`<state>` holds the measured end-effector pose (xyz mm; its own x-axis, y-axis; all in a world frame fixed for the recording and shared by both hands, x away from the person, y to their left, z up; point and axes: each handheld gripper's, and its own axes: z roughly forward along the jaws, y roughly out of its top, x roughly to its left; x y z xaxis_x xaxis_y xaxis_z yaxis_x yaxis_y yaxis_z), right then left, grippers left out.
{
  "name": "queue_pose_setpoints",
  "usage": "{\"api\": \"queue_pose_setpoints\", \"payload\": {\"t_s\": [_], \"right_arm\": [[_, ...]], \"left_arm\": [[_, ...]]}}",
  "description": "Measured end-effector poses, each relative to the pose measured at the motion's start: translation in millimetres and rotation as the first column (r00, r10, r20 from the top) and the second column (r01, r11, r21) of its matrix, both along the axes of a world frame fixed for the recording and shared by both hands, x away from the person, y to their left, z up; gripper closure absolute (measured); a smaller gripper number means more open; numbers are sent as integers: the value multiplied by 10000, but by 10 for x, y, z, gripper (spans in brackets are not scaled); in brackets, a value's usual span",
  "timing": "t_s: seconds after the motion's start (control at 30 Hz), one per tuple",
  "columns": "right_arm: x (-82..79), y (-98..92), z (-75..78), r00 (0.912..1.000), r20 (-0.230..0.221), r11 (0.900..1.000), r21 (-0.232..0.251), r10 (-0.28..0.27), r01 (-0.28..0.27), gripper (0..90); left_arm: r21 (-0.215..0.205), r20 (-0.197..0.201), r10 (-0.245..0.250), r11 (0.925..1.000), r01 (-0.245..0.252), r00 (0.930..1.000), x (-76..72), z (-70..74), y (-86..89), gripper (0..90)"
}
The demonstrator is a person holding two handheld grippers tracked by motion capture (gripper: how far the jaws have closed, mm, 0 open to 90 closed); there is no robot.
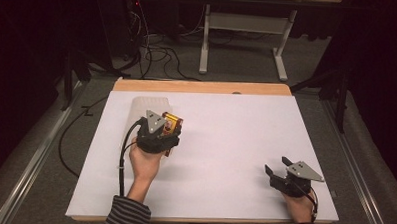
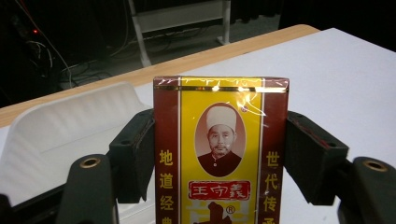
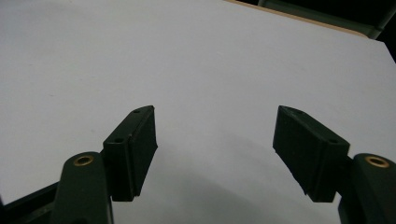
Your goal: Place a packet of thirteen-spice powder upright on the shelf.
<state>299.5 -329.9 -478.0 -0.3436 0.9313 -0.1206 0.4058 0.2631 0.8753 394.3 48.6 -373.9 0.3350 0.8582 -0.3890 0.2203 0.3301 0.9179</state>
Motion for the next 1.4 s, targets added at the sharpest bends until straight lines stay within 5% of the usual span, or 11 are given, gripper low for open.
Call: {"api": "queue_pose_setpoints", "payload": {"t_s": [1.4], "right_arm": [[0, 7, -1, 10000, -63, 10000, 8, -41, 41, 307]], "left_arm": [[127, -151, 915, 9957, -913, 9957, 75, -229, 319, 325]]}}
